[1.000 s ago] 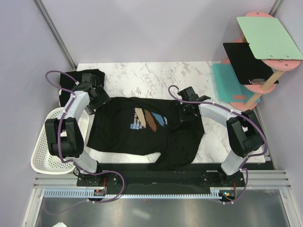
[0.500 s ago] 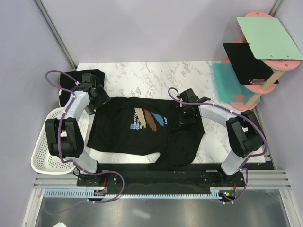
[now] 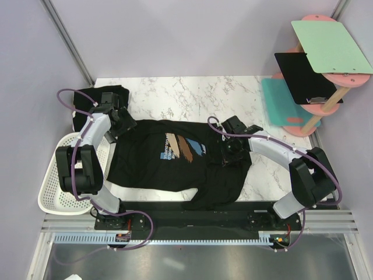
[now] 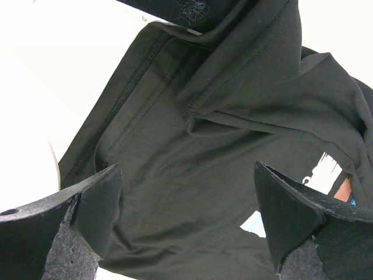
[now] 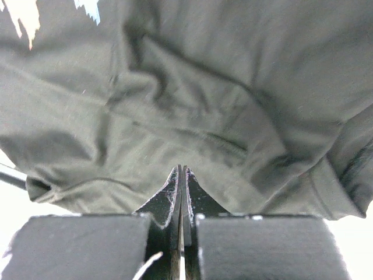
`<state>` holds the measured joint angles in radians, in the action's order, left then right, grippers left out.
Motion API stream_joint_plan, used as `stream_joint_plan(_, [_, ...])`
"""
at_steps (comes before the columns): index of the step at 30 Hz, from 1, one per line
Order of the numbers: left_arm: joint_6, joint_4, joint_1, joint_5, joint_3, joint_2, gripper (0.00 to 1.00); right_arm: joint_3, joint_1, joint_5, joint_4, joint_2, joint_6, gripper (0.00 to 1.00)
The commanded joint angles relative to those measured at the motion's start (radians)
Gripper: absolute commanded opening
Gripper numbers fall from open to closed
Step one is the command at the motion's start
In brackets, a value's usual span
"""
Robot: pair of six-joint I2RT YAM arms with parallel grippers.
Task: Fold and stack the t-shirts
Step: Fold the flattened tshirt in 1/3 of the way
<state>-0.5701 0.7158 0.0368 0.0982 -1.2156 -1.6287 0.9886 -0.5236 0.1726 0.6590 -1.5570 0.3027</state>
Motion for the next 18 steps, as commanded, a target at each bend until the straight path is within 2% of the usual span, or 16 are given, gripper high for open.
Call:
stream_joint_plan(1, [0.024,-0.003,-0.003,-0.006,-0.008,0.033,1.0,-0.005,-0.012,-0.001,0.018,0.043,0.006,0.0])
stream_joint_plan(8, [0.041,-0.013,-0.024,-0.02,-0.064,0.015,1.0,0.12,0.017,-0.154,-0.094,0.006,0.004,0.0])
stream_joint_plan(15, [0.055,-0.015,-0.127,-0.009,-0.148,-0.054,0.98,0.231,0.111,-0.192,-0.228,-0.193,0.016,0.0])
stream_joint_plan(18, [0.062,-0.019,-0.173,0.008,-0.189,-0.091,0.95,0.281,0.132,-0.194,-0.251,-0.289,0.019,0.0])
